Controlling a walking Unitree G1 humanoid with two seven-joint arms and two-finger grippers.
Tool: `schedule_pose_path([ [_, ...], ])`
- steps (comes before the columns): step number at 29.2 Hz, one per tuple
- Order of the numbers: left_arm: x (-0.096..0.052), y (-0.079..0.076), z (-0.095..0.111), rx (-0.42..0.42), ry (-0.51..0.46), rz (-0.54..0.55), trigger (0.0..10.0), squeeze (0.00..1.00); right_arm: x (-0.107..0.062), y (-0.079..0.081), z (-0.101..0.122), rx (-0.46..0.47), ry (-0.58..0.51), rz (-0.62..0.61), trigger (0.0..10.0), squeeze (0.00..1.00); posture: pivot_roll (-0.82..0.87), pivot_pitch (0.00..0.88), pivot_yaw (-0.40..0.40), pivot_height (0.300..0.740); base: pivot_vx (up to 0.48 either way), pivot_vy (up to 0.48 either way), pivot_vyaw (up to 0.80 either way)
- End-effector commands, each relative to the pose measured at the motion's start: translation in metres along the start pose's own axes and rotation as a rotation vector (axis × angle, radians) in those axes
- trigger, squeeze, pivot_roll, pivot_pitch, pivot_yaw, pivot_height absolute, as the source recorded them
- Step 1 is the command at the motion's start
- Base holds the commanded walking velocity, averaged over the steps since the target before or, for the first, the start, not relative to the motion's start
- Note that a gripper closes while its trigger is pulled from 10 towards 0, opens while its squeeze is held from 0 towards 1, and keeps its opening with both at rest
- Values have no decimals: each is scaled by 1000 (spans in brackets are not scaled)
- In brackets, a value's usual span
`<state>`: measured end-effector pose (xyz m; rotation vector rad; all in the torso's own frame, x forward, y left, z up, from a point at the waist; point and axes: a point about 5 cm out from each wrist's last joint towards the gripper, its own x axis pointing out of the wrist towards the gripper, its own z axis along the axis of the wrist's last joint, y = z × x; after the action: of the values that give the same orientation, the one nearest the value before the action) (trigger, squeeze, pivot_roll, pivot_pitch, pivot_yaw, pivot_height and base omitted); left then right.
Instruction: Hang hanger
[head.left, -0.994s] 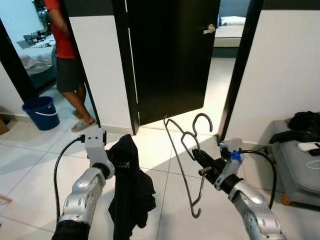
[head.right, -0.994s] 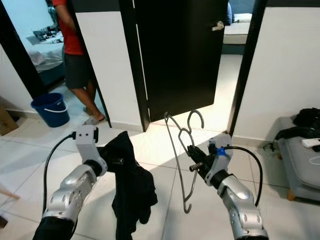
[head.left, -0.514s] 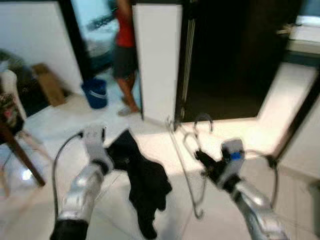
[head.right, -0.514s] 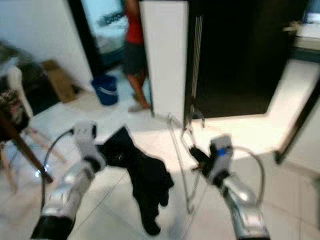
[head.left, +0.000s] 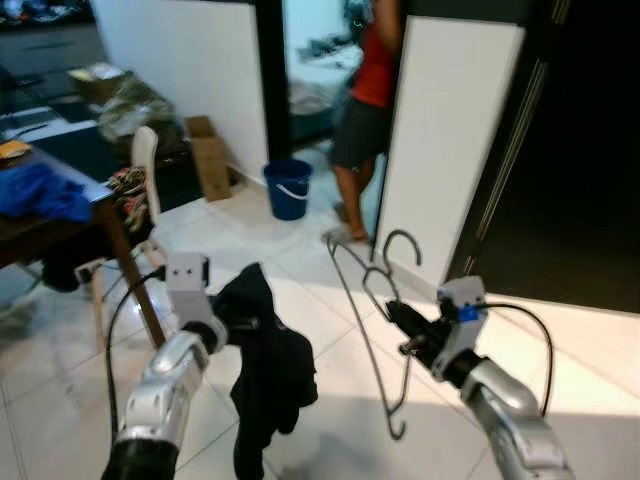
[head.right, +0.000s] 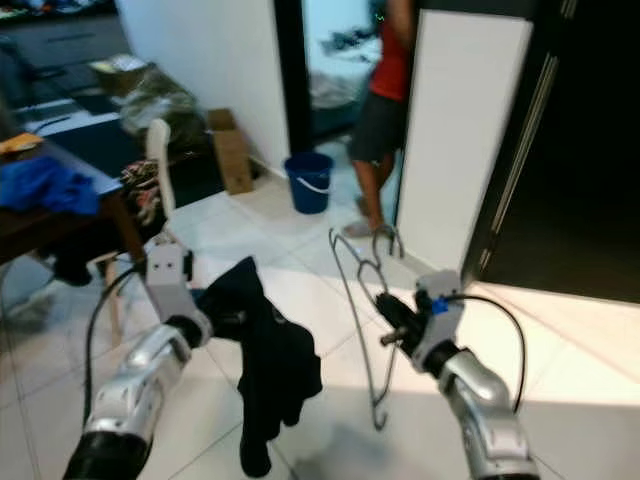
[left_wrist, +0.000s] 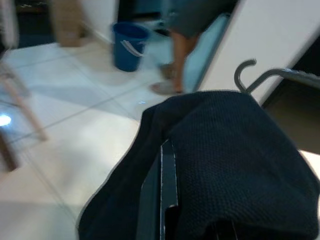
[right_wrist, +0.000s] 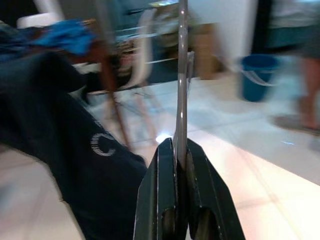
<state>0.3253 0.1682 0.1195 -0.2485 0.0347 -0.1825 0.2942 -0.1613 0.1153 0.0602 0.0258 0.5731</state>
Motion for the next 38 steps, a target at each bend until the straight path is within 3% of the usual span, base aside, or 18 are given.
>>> schedule_pose_path([
  [1, 3, -6, 5, -3, -30, -21, 10000, 0, -5, -6, 1, -25, 8, -15, 10000, 0, -64, 0, 22, 740, 416, 0, 756],
  [13, 6, -1, 16, 12, -74, 0, 10000, 0, -4, -10, 3, 6, -22, -30, 10000, 0, -63, 0, 24, 740, 419, 0, 213],
  [17, 10, -4, 47, 38, -175, -14, 10000, 0, -5, -6, 4, -23, -25, -6, 10000, 0, -71, 0, 27, 740, 428, 0, 600],
  [21, 11, -5, 52, 41, -189, -17, 10000, 0, -5, -6, 4, -24, -26, -4, 10000, 0, -71, 0, 27, 740, 428, 0, 800],
  [22, 16, -9, 96, 69, -316, -47, 10000, 0, -4, -8, 4, -14, -32, -11, 10000, 0, -68, 0, 26, 740, 428, 0, 800],
  [23, 16, -9, 96, 69, -316, -47, 10000, 0, -4, -8, 4, -14, -32, -11, 10000, 0, -68, 0, 26, 740, 428, 0, 800],
  [24, 17, -11, 120, 81, -382, -66, 10000, 0, -3, -9, 4, -15, -27, -21, 10000, 0, -68, 0, 24, 740, 431, 0, 800],
  [26, 17, -11, 120, 81, -382, -66, 10000, 0, -3, -9, 4, -15, -27, -21, 10000, 0, -68, 0, 24, 740, 431, 0, 800],
  [28, 17, -15, 162, 91, -495, -101, 10000, 0, -3, -10, 4, -11, -26, -31, 10000, 0, -68, 0, 24, 740, 431, 0, 0],
  [29, 17, -15, 162, 91, -495, -101, 10000, 0, -3, -10, 4, -11, -26, -31, 10000, 0, -68, 0, 24, 740, 431, 0, 0],
  [30, 17, -17, 179, 108, -537, -117, 10000, 0, -2, -11, 4, -9, -23, -35, 10000, 0, -68, 0, 24, 740, 431, 0, 0],
  [31, 17, -17, 179, 108, -537, -117, 10000, 0, -2, -11, 4, -9, -23, -35, 10000, 0, -68, 0, 24, 740, 431, 0, 0],
  [32, 17, -18, 193, 120, -567, -134, 10000, 0, -2, -12, 3, -8, -19, -40, 10000, 0, -68, 0, 24, 740, 431, 0, 0],
  [38, 20, -20, 217, 153, -608, -173, 10000, 0, -1, -12, 0, 11, 9, -43, 10000, 0, -70, 0, 26, 740, 431, 0, -400],
])
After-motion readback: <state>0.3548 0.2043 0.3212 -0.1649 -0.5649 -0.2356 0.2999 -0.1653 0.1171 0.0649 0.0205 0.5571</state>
